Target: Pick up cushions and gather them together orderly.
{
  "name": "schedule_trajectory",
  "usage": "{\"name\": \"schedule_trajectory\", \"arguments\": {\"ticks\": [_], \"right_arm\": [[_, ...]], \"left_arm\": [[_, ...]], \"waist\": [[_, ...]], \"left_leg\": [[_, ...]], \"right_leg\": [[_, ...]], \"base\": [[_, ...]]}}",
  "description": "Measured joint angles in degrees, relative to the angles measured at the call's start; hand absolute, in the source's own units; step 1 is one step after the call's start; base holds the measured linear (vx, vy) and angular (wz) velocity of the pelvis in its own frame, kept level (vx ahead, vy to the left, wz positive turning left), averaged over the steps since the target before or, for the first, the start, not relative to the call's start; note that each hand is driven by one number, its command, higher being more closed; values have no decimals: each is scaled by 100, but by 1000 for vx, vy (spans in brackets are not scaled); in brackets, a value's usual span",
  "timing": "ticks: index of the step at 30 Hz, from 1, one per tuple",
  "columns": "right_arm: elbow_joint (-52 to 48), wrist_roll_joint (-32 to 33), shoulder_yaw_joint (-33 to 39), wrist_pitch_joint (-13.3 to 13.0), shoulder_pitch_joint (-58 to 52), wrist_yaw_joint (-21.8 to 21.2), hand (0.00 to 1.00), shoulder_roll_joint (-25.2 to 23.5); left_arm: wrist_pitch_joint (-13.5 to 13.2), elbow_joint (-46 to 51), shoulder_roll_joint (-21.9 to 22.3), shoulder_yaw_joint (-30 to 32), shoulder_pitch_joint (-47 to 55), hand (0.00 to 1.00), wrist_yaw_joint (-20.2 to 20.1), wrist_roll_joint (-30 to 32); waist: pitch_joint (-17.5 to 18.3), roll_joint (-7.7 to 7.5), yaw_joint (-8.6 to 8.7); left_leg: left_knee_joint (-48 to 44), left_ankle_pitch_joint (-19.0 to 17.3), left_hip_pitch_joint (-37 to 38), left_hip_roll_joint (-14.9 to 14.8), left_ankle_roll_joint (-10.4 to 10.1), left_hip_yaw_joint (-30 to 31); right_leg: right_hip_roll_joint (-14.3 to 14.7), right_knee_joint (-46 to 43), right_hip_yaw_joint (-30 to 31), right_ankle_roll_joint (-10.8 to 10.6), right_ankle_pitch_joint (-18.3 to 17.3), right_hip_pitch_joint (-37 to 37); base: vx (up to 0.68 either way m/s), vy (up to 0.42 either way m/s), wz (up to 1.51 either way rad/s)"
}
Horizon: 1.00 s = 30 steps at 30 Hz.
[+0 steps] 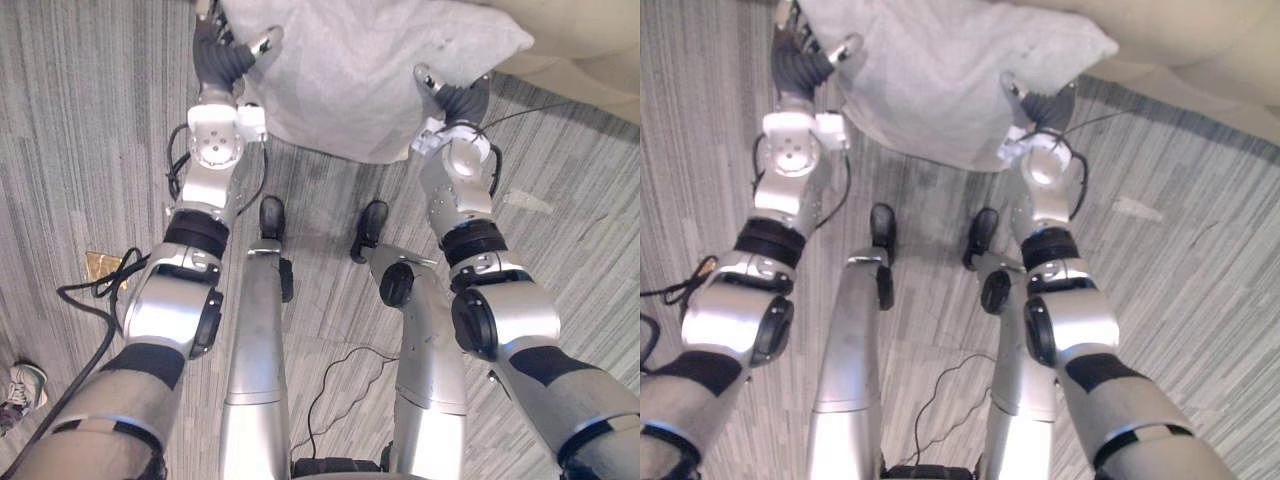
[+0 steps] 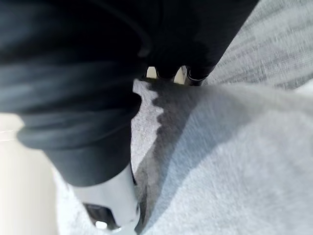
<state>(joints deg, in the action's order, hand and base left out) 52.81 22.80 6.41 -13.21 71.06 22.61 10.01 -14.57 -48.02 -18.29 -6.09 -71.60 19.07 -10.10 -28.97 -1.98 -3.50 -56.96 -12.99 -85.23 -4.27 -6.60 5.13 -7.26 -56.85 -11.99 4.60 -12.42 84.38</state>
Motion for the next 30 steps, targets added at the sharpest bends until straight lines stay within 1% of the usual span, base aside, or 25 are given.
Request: {"name": "schedule_trajectory", "arguments": {"ticks": [3,5,6,9,11,12,14,17,18,19,21,22,23,24,26,28,29,30], "right_arm": [[-38,229,-24,-36,-1,24,100,0],[-93,308,-92,-36,-14,55,100,0],[-244,450,-215,-34,-70,90,100,5],[-601,489,-407,-35,-262,99,100,2],[-743,548,-485,-35,-327,99,100,-39],[-910,666,-484,-34,-455,103,100,-102],[-1328,662,-492,-37,-846,103,100,-210],[-2061,648,-494,-72,-1459,103,100,-424],[-2328,633,-499,-82,-1722,103,100,-497],[-2440,616,-504,-89,-1839,103,100,-524],[-3159,348,-710,-133,-2568,115,100,-587],[-3322,242,-737,-136,-2776,116,100,-622],[-3609,128,-884,-207,-3273,117,100,-695],[-3859,-12,-933,-214,-3557,116,100,-728],[-4333,-267,-986,-244,-4116,93,100,-809],[-4844,-385,-1212,-319,-4919,-2,100,-811],[-4947,-443,-1251,-328,-5096,-39,100,-811],[-5194,-493,-1402,-333,-5518,-115,100,-808]], "left_arm": [[59,4,0,16,-77,100,215,229],[92,30,6,66,-86,100,230,237],[105,59,3,70,-83,100,303,233],[121,195,6,74,-63,100,446,129],[122,301,11,81,-10,100,490,68],[122,534,84,110,143,100,561,-14],[106,804,238,210,395,100,625,-27],[75,1417,426,295,933,100,729,-63],[42,1721,506,291,1243,100,763,-110],[19,1841,549,289,1379,100,787,-122],[-121,2515,797,263,2208,100,866,-120],[-141,2644,852,234,2440,100,884,-120],[-203,2985,1018,193,3050,100,887,-117],[-251,3231,1125,156,3384,100,889,-116],[-369,3647,1320,76,4010,100,887,-113],[-424,4165,1526,-62,4867,100,880,-109],[-457,4265,1558,-95,5047,100,872,-104],[-487,4529,1625,-156,5499,100,834,-68]], "waist": [[-19,-1,6],[-19,-1,10],[-19,-1,10],[-19,-1,5],[-19,-1,14],[-18,-1,17],[-18,-2,7],[-13,-4,17],[-13,-4,22],[-13,-5,25],[-15,-3,41],[1,-3,38],[390,-6,48],[505,-3,44],[531,-8,25],[928,-11,24],[944,-11,21],[1000,-15,24]], "left_leg": [[14,9,-23,3,-15,-9],[29,20,-19,3,-31,-21],[54,43,-16,2,-32,-23],[63,61,9,-6,-45,-27],[54,61,84,-27,-46,-24],[43,61,219,-38,-46,-18],[45,61,471,-71,-46,-9],[336,60,1076,-117,-42,-25],[495,85,1385,-126,-36,-51],[560,91,1520,-133,-28,-69],[984,108,2380,-137,-23,-150],[1125,108,2645,-138,-22,-161],[1328,113,2907,-142,-19,-170],[1441,126,3139,-152,-40,-186],[1758,123,3874,-169,-40,-244],[2135,117,4485,-156,-29,-310],[2230,115,4696,-148,-25,-328],[2446,107,5190,-150,-10,-385]], "right_leg": [[0,-20,15,0,0,46],[4,-15,14,1,0,46],[7,7,14,20,11,46],[13,15,13,43,32,33],[26,35,-1,67,50,-56],[39,68,-6,71,56,-188],[65,139,-31,71,56,-467],[124,456,-38,-29,49,-1063],[136,595,-42,-54,66,-1362],[140,650,-40,-55,67,-1484],[157,1010,-46,-61,78,-2306],[178,1140,-44,-64,87,-2567],[193,1354,-65,-73,97,-2820],[206,1456,-75,-77,95,-3052],[222,1737,-98,-64,103,-3777],[232,2096,-118,-108,94,-4368],[234,2173,-111,-122,90,-4562],[255,2397,-105,-164,99,-5046]], "base": [[21,4,1],[15,2,2],[0,0,0],[7,-2,-1],[26,-3,-6],[33,1,-7],[31,4,-7],[-3,4,-5],[0,0,0],[6,-11,3],[42,-19,6],[99,-26,5],[103,-21,3],[127,-17,4],[149,-9,6],[182,-10,3],[185,-10,-3],[177,-9,-5]]}}
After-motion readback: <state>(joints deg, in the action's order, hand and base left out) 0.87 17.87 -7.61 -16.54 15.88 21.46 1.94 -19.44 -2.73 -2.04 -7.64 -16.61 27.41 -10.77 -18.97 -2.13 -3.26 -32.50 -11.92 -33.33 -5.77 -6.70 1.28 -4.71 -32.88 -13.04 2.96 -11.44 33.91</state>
